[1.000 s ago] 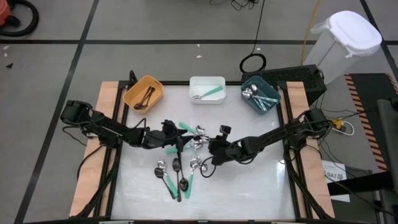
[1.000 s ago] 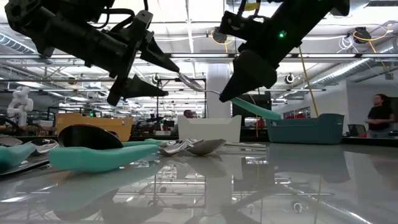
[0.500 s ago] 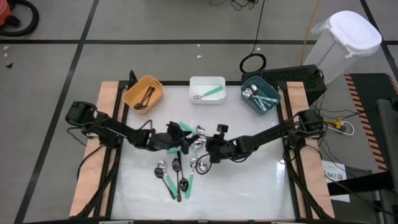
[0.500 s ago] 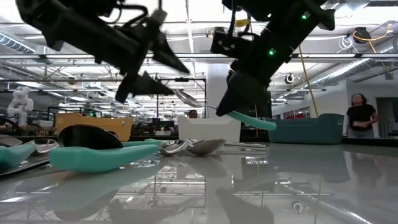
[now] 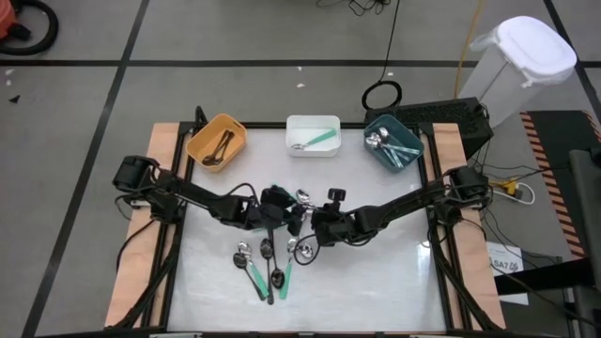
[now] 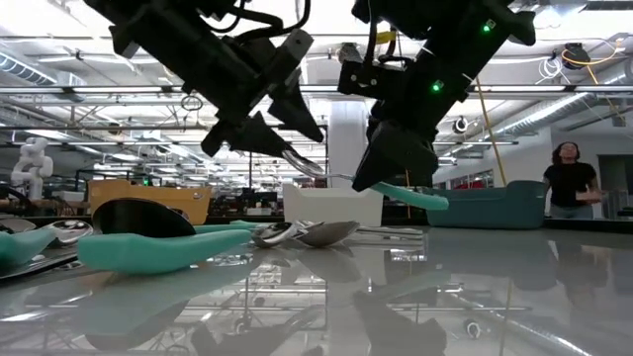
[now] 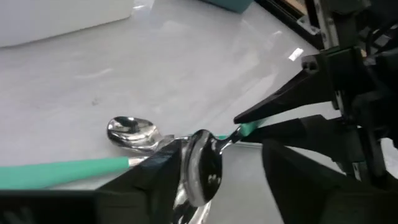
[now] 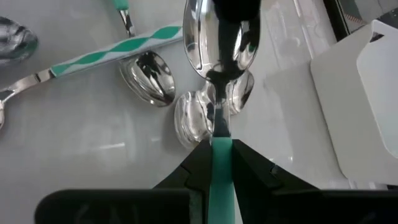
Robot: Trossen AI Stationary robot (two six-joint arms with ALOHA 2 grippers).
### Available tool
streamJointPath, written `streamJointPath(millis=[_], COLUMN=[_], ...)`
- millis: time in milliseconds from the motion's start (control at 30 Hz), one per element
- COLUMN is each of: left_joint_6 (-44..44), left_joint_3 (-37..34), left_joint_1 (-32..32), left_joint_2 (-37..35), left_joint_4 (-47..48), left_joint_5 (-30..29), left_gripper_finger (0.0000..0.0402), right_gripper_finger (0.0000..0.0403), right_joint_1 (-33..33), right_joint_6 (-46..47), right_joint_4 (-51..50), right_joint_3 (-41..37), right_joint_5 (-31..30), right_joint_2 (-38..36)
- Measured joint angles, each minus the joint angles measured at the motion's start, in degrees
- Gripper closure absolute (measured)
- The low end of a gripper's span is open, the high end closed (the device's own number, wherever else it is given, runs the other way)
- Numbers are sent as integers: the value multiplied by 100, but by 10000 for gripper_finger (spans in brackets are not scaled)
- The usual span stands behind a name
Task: Sort silverware by color (type)
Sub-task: Put the blue spoon into the white bin
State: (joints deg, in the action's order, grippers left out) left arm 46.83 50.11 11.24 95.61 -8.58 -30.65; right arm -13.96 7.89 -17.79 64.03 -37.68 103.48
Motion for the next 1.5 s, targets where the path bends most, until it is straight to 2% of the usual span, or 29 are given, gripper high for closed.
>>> streamJointPath(millis=[233, 700, 867, 1067, 1267, 1500], left_joint_6=[83, -108, -216, -378, -657, -749], left_joint_3=[4, 4, 2, 2, 2, 4], left_joint_1=[-202, -266, -264, -239, -159, -105], left_joint_2=[-1, -7, -7, -7, -7, -7], left_joint_4=[306, 417, 426, 339, -223, -442], left_joint_5=[612, 717, 700, 749, 1041, 1201], left_gripper_finger=[286, 389, 397, 399, 400, 401], right_gripper_finger=[362, 362, 342, 285, 241, 228], right_joint_1=[-42, -44, -59, -169, -439, -769], right_joint_6=[33, 47, -105, -44, 483, 1049], right_joint_4=[-148, -117, -113, -238, -1218, -1871], right_joint_3=[0, -2, -2, -2, 0, 0], right_joint_5=[-123, -143, -119, -127, 39, 39], right_joint_2=[-2, -2, -2, -120, -613, -1002])
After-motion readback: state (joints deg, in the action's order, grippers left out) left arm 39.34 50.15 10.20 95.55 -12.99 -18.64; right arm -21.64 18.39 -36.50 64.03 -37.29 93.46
